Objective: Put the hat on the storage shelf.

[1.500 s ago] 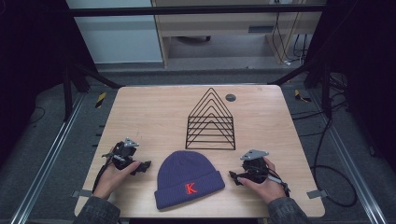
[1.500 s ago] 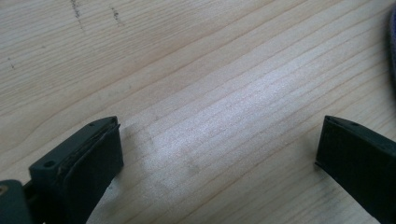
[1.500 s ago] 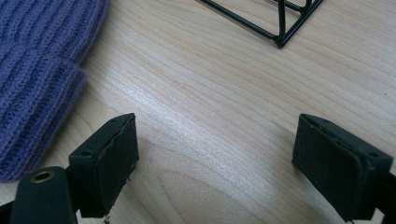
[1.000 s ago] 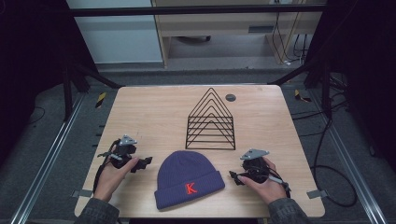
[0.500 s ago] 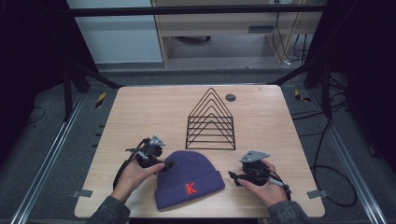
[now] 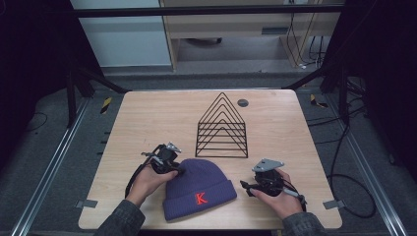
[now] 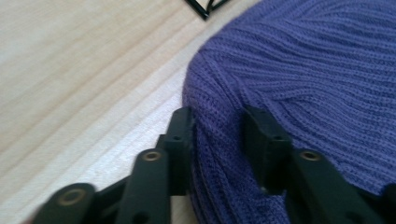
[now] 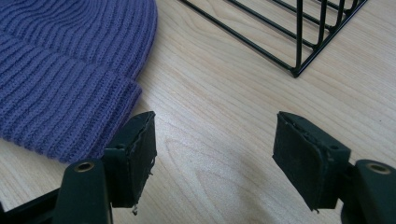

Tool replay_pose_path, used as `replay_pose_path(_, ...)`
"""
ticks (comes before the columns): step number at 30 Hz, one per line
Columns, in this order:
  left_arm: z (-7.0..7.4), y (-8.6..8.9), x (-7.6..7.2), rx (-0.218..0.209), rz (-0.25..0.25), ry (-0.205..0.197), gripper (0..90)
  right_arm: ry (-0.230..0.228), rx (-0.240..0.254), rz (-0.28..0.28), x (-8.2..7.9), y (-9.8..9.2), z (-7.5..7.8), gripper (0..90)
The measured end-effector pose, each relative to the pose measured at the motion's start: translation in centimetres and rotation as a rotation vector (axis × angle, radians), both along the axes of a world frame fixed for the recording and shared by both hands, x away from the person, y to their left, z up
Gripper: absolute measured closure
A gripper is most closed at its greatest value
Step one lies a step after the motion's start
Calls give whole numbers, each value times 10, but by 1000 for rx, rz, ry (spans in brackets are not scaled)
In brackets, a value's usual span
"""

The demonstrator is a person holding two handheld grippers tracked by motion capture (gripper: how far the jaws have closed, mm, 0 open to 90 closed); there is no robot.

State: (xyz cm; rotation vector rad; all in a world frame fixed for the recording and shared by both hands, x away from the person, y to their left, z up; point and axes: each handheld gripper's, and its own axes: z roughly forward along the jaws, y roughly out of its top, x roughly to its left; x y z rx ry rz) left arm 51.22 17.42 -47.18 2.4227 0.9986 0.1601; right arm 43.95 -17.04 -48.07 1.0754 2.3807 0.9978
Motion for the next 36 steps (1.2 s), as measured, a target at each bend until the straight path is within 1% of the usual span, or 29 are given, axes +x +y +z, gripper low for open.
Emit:
replay_pose_path(2,0,0,0,-3,1,-1,704,-4,1,0,0,0,0,297)
replay_pose_path(3,2,-1,-2,0,-1,-8,730,-9,-1,2,0,0,0,297)
replay_pose_path(6,5,-2,-6,2,-10,-30,771,-8,4,-2,0,-1,1,293)
replay_pose_path(12,17,0,-13,-27,-13,-63,795,-8,3,-9,0,-1,0,281)
replay_pose_path(17,34,-2,-20,-37,-40,-103,800,-8,1,-13,1,-2,0,268)
replay_pose_path(18,34,-2,-20,-37,-40,-103,801,-7,2,-14,1,-2,0,266)
replay_pose_path(19,42,-3,-24,-43,-51,-124,802,-6,4,-14,1,-2,-1,263)
replay_pose_path(23,62,-6,-33,-57,-76,-173,805,-8,6,-15,1,-2,0,253)
replay_pose_path(28,87,-10,-44,-49,-107,-256,805,-10,16,-18,0,-2,1,238)
replay_pose_path(29,91,-10,-45,-52,-114,-267,805,-11,17,-19,0,-2,2,236)
replay_pose_path(30,91,-10,-45,-52,-114,-267,805,-16,19,-18,0,-2,1,235)
replay_pose_path(31,100,-9,-49,-49,-125,-289,806,-19,18,-16,0,-2,2,234)
replay_pose_path(36,124,-4,-57,-49,-149,-339,808,-25,25,-14,-2,-1,4,230)
